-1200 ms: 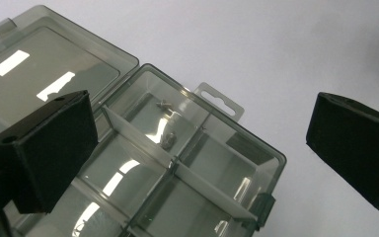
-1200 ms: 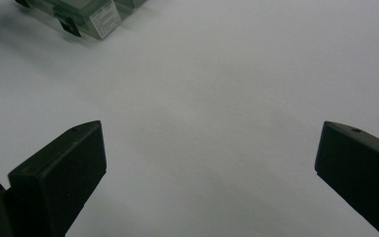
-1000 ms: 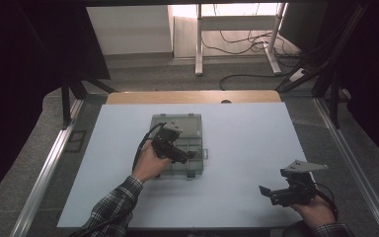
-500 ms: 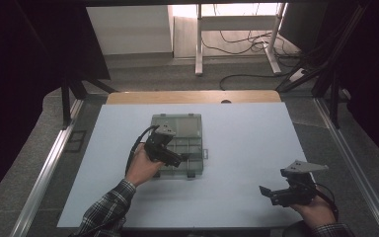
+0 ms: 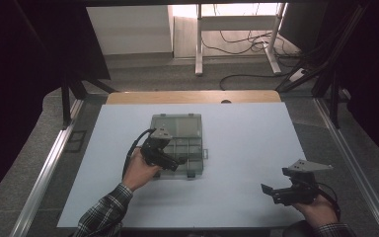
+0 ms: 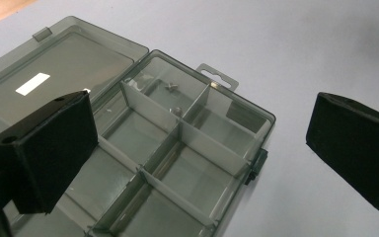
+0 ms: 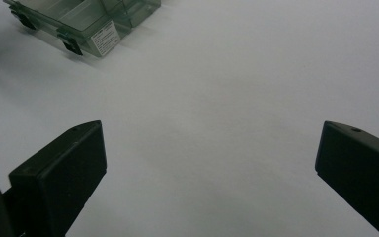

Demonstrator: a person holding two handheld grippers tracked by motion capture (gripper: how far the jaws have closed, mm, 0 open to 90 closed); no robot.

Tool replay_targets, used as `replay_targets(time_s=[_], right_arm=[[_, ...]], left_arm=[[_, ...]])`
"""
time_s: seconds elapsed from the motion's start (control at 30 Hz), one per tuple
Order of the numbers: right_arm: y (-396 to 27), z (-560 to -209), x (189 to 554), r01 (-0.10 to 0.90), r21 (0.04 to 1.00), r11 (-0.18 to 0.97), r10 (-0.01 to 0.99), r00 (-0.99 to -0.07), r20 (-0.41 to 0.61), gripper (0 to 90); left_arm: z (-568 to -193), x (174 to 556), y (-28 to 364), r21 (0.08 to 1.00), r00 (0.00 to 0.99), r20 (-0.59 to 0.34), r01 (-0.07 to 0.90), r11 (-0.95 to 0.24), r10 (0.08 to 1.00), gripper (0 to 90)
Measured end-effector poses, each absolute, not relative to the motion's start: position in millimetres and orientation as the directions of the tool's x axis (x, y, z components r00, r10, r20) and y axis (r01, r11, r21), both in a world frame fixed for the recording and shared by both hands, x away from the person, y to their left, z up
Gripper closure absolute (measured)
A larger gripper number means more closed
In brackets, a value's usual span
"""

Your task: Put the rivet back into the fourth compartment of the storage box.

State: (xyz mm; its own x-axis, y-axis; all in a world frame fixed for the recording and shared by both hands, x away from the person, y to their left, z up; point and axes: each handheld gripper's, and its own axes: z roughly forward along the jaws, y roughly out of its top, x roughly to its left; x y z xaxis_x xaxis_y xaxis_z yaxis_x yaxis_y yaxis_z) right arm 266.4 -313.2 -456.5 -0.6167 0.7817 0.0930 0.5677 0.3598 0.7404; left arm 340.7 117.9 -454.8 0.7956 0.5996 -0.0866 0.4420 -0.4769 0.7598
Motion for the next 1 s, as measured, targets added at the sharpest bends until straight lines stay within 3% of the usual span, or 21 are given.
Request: replay_targets(time_s=[1.0], right_arm=[[-308, -456, 265, 0.546, 0.75, 0.373, 0.768, -0.635, 0.08, 0.0]], left_arm=[[-447, 306, 151, 0.799, 0.777, -0.121, 0.446, -0.404, 0.618, 0.0]])
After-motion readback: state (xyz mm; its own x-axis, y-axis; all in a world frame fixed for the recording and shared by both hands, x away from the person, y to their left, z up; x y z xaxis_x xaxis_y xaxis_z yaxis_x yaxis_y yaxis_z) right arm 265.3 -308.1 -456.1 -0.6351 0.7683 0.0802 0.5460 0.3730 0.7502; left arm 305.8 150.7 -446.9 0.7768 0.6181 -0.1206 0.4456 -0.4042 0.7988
